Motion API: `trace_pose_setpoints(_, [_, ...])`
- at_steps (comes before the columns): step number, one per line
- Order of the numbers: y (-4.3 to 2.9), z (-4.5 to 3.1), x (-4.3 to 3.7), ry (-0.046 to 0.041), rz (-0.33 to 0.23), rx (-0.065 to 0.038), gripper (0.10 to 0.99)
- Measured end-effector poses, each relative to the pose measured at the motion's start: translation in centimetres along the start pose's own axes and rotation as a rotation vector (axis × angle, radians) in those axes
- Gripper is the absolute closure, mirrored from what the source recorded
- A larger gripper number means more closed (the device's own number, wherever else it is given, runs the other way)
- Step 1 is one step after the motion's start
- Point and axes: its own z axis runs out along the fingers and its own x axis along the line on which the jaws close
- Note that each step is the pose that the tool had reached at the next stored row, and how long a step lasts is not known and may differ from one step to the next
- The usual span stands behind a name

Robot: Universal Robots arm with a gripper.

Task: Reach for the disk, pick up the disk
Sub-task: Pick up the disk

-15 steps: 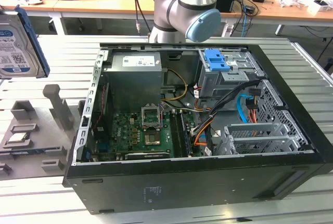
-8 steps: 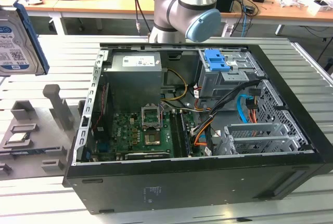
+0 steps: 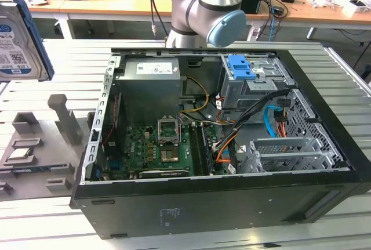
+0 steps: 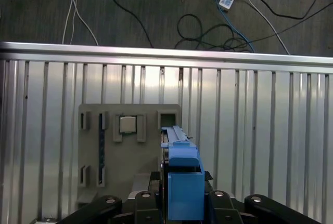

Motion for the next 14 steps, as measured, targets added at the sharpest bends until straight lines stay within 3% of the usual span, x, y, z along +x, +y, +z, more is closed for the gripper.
trace_pose_setpoints(9, [-0.12, -1.14, -0.02, -0.0015, 0.0, 0.0, 0.718])
trace_pose_setpoints(14, [-0.13, -2.23, -0.03, -0.0017, 0.0, 0.0, 0.718])
